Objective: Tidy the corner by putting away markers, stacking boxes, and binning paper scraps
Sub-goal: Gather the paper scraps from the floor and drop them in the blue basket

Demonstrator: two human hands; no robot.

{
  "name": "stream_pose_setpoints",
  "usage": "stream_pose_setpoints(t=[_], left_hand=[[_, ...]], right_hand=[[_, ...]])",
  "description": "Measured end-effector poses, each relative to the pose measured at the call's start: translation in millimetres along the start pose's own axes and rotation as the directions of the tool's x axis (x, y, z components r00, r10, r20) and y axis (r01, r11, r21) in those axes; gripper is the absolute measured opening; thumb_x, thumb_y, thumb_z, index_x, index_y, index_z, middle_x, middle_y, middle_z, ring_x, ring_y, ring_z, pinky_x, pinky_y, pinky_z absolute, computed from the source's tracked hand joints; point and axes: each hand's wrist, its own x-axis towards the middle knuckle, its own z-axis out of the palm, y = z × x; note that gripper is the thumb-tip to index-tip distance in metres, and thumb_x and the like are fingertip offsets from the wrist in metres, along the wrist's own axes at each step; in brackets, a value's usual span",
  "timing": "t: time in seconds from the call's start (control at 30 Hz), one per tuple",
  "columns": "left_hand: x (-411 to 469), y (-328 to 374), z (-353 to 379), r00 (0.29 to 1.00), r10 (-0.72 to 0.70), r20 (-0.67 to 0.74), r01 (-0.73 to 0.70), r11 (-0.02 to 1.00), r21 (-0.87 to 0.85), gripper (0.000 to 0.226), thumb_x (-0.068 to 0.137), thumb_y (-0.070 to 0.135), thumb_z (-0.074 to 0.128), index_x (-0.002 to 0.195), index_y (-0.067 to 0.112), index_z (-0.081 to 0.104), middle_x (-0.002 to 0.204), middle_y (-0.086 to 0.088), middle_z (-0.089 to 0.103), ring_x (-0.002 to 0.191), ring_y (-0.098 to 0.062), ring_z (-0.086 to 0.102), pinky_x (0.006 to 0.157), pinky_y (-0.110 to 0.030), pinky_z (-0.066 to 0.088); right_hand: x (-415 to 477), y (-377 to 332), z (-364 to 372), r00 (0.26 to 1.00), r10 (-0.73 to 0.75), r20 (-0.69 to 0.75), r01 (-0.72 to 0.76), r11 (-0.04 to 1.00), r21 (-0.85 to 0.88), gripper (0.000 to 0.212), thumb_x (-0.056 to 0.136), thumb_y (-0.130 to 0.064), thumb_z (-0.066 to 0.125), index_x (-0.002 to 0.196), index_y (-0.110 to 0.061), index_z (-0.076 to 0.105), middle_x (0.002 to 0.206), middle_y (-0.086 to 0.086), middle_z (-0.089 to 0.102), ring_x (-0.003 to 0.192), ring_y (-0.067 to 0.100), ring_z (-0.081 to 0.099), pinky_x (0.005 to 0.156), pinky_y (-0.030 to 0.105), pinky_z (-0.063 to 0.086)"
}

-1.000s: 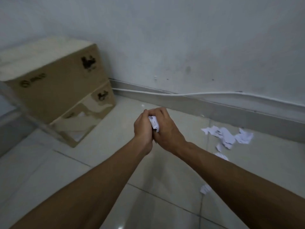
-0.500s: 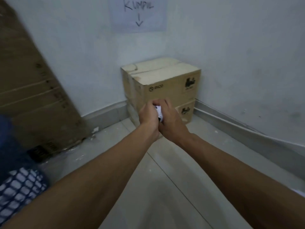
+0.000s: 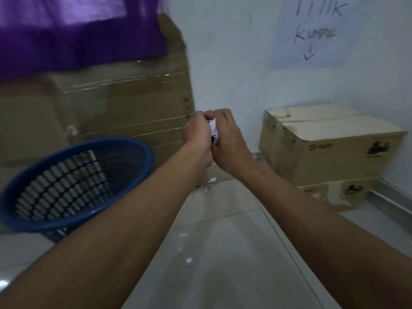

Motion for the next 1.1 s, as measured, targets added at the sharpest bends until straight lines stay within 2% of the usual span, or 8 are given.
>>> stream_pose_setpoints(t=[0.13,0.27,0.53,0.63,0.8,0.87,0.97,1.1], left_hand=[[25.7,23.4,-51.4,0.995,0.025,-0.096,-0.022,0.999,0.031,0.032,0.098,0.018,0.042,0.071,0.011,0.056,0.074,-0.01,0.055,0.079,-0.022,0.055,0.057,-0.021,0.047],[29.5,45.4,-104.2,0.986,0.016,-0.165,-0.014,1.0,0.015,0.03,0.097,0.025,0.044,0.073,0.014,0.058,0.073,-0.006,0.061,0.069,-0.021,0.058,0.065,-0.03,0.047],[34.9,81.2,-199.1,0.965,0.073,-0.252,-0.058,0.996,0.064,0.03,0.101,0.029,0.034,0.08,0.017,0.052,0.078,-0.002,0.056,0.065,-0.016,0.053,0.058,-0.027,0.043],[36.8,87.8,-224.4,0.937,0.035,-0.348,0.015,0.99,0.139,0.038,0.1,0.039,0.039,0.091,0.01,0.062,0.093,-0.011,0.065,0.076,-0.022,0.062,0.06,-0.028,0.047],[34.3,82.5,-238.2,0.807,0.122,-0.578,0.044,0.963,0.265,0.035,0.09,0.046,0.059,0.103,0.013,0.061,0.084,-0.005,0.061,0.075,-0.022,0.061,0.068,-0.035,0.053],[36.5,76.9,-237.5,0.762,0.234,-0.604,-0.012,0.937,0.348,0.029,0.094,0.045,0.055,0.103,0.017,0.055,0.08,0.002,0.054,0.072,-0.015,0.051,0.074,-0.035,0.047],[38.1,69.1,-224.9,0.744,0.325,-0.583,-0.057,0.901,0.43,0.018,0.098,0.036,0.047,0.102,0.021,0.056,0.082,0.006,0.055,0.07,-0.011,0.049,0.062,-0.03,0.041],[43.5,58.7,-195.6,0.767,0.464,-0.443,-0.187,0.822,0.537,0.027,0.099,0.034,0.041,0.09,0.031,0.067,0.105,0.003,0.068,0.085,-0.015,0.063,0.075,-0.033,0.052]], right_hand=[[14.2,-31.4,45.0,0.998,-0.051,0.043,0.046,0.994,0.103,0.042,0.08,-0.005,0.057,0.122,-0.007,0.058,0.119,0.011,0.051,0.092,0.018,0.058,0.076,0.027,0.048],[24.6,-63.0,89.0,0.988,-0.08,0.132,0.051,0.977,0.207,0.04,0.083,0.0,0.06,0.123,-0.004,0.058,0.12,0.012,0.05,0.091,0.013,0.053,0.074,0.016,0.042],[36.0,-122.1,162.8,0.933,-0.084,0.35,-0.06,0.923,0.381,0.041,0.087,-0.006,0.062,0.127,-0.009,0.055,0.124,0.009,0.048,0.101,0.026,0.057,0.084,0.042,0.051],[36.7,-127.7,176.8,0.869,-0.046,0.493,-0.123,0.944,0.305,0.053,0.088,-0.026,0.066,0.138,-0.017,0.048,0.134,0.008,0.047,0.118,0.029,0.054,0.094,0.046,0.048],[35.2,-115.7,178.9,0.76,0.024,0.65,-0.092,0.993,0.071,0.082,0.078,-0.049,0.077,0.145,-0.018,0.04,0.145,0.007,0.045,0.129,0.027,0.048,0.104,0.048,0.044],[34.5,-113.2,173.4,0.764,0.015,0.645,-0.088,0.993,0.081,0.061,0.084,-0.043,0.075,0.133,-0.016,0.051,0.131,0.005,0.056,0.115,0.024,0.056,0.097,0.043,0.049],[32.6,-110.7,162.1,0.836,0.003,0.549,-0.079,0.99,0.116,0.024,0.093,-0.023,0.065,0.116,-0.013,0.067,0.114,0.004,0.069,0.103,0.02,0.063,0.091,0.039,0.054],[33.2,-97.0,146.2,0.95,0.06,0.306,-0.109,0.984,0.144,0.014,0.094,-0.018,0.062,0.098,-0.016,0.075,0.09,0.002,0.074,0.082,0.018,0.068,0.076,0.037,0.057]])
